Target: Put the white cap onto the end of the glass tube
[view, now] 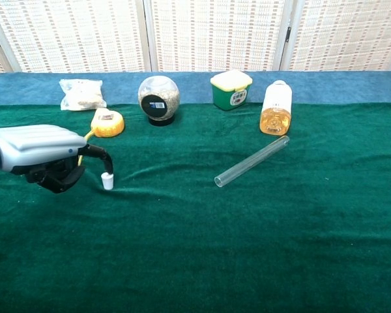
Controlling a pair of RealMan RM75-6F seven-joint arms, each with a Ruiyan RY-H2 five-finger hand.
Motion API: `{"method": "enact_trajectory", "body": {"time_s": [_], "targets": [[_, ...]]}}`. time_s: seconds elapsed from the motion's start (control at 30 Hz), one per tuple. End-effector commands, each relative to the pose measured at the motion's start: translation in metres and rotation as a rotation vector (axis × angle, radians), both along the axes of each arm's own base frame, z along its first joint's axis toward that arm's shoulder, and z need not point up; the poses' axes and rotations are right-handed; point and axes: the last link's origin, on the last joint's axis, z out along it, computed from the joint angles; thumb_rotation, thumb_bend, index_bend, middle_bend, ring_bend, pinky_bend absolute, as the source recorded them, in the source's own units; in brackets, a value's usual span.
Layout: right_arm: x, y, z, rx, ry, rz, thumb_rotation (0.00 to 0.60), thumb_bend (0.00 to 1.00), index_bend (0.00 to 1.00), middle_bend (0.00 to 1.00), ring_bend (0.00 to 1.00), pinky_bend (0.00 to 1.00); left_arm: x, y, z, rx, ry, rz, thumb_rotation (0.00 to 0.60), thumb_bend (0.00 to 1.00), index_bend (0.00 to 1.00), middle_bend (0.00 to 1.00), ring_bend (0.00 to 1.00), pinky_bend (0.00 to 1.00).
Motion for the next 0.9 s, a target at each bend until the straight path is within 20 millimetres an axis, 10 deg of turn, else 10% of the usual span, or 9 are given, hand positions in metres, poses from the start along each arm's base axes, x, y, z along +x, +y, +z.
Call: {"method": "enact_trajectory", "body": {"time_s": [0.03,0.3,0.53,0.9], "targets": [[0.000,0.001,0.000,0.000,-0.001,0.001,0.600,0.53,0.24,0.30,0.37,0.35,-0.001,-0.003,0.001,0.002,0.002,-0.001,0.600,0.84,0.30,0.99,0.89,0.81],[0.000,0.003,0.001,-0.009,-0.008,0.002,0.600,0.53,0.24,0.30,0.37,0.35,0.003,-0.002,0.009,0.033,-0.036,0.001,0.600,0.80,0.27,0.99,0.89,0.81],[0.000,0.004,0.001,-0.011,-0.015,0.008,0.600,0.53,0.24,0.30,0.38,0.35,0.008,0.001,0.009,0.081,-0.110,-0.029,0.600,0.42,0.30,0.99,0.89,0.81],[-0.002,0.003,0.000,-0.006,-0.020,0.003,0.600,0.53,0.24,0.30,0.37,0.35,0.009,0.013,-0.013,0.080,-0.105,-0.024,0.600,0.41,0.43,1.00,0.90,0.81]]}}
